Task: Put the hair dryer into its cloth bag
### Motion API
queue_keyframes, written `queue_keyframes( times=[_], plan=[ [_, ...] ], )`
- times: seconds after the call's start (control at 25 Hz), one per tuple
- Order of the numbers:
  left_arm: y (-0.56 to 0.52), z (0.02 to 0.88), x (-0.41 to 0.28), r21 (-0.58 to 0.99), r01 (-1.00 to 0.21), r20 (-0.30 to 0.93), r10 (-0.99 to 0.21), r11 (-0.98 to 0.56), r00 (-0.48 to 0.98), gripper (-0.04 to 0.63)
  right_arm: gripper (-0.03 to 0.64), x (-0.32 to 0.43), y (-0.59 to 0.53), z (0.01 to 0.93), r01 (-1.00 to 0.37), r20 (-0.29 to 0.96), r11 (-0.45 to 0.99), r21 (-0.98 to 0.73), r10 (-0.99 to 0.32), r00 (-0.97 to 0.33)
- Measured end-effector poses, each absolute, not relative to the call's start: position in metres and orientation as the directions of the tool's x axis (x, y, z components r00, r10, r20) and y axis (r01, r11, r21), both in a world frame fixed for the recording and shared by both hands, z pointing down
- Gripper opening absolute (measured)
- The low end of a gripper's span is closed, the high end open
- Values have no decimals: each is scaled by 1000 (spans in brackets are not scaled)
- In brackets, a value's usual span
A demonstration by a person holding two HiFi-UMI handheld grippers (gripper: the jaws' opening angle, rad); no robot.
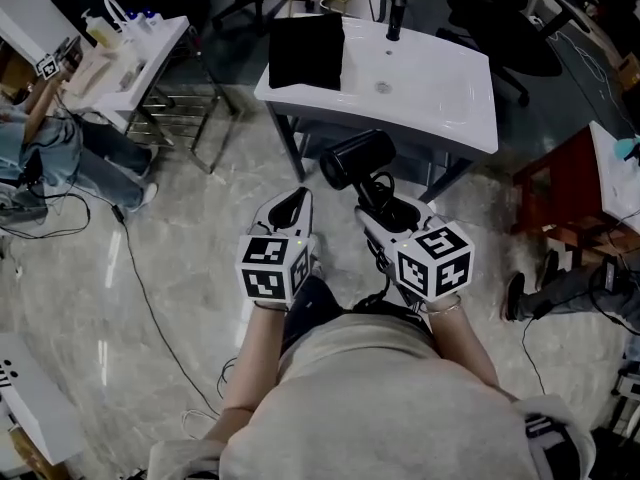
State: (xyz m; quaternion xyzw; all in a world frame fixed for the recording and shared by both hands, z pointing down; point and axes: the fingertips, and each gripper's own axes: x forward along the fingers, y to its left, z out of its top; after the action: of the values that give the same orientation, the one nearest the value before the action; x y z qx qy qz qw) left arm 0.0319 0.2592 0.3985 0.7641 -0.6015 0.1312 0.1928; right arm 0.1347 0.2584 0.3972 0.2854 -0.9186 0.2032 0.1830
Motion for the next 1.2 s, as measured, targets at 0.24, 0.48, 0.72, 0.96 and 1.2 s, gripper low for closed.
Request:
queue_keyframes(
  times=[0.24,0.48,0.72,0.96,1.2],
  plan=[
    [183,395,-34,154,-956,453,-842,-248,292,15,201,70,185,390,-631,456,730,-262,-482,-748],
    [112,394,-87,151,-939,468,-814,-309,344,15,201,19,121,384,-674,443,690,-263,-534,-720],
    [68,406,-115,159,-911,500,-764,-381,407,15,201,-6,89,393,-729,466,626,-277,-576,-672],
    [47,423,-120,206,-892,535,-716,-404,448,15,201,-11,72,407,-761,518,575,-300,-572,-636],
    [45,447,-117,260,-881,577,-669,-395,470,15,201,-34,64,415,-725,520,605,-330,-525,-674]
  ],
)
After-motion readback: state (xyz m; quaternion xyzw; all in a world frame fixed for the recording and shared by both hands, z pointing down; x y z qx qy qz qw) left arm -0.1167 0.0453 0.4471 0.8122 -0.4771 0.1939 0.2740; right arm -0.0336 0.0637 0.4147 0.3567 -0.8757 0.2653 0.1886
